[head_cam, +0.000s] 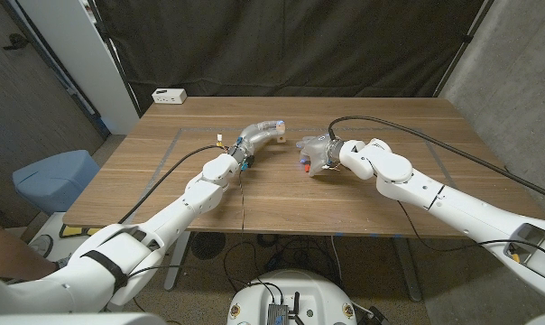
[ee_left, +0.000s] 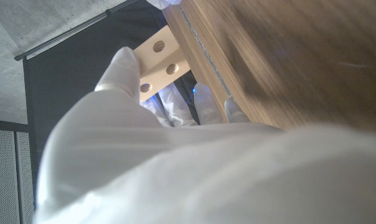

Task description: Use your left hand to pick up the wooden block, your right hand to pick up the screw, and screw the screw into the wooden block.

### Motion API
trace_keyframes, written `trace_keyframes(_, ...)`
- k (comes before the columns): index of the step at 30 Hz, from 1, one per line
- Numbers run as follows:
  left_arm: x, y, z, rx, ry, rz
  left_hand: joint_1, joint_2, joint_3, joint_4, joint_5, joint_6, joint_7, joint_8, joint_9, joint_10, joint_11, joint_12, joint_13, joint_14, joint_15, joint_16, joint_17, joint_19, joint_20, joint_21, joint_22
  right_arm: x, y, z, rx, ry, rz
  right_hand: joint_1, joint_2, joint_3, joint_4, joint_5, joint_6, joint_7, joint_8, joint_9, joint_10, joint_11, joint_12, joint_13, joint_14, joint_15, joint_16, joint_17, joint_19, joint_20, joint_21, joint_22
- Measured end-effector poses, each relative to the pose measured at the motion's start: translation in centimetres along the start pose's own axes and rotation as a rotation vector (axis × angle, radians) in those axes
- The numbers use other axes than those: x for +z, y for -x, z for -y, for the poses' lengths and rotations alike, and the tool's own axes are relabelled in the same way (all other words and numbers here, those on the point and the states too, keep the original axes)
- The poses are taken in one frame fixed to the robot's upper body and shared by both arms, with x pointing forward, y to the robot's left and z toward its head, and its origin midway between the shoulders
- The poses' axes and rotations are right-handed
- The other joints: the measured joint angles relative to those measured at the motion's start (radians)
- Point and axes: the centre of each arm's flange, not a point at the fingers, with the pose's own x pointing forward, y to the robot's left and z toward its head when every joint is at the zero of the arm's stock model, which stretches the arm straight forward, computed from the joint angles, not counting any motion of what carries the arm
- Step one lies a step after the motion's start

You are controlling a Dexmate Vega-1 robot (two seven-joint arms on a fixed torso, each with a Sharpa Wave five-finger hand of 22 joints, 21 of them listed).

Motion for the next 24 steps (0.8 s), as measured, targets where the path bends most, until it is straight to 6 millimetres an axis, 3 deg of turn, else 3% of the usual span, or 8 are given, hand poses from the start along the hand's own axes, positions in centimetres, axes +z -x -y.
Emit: trace_keyframes(24, -0.07, -0.07, 0.34, -0.006, 0.002, -0.007, 0.000, 0.000, -0.001, 0.005, -0.001, 0.000, 0.000, 0.000, 0.000, -0.002, -0.002, 0.000, 0.000, 0.000, 0.000, 0.000, 0.000, 0.000, 0.000, 0.000, 0.000, 0.05, -0.40, -0.45, -0.017, 0.003, -0.003, 0.020, -0.001, 0.027, -0.002, 0.004, 0.091, -0.001, 0.082, 0.040, 0.052, -0.020, 0.010, 0.005, 0.033, -0.021, 0.011, 0.000, 0.027, -0.026, 0.000, 0.000)
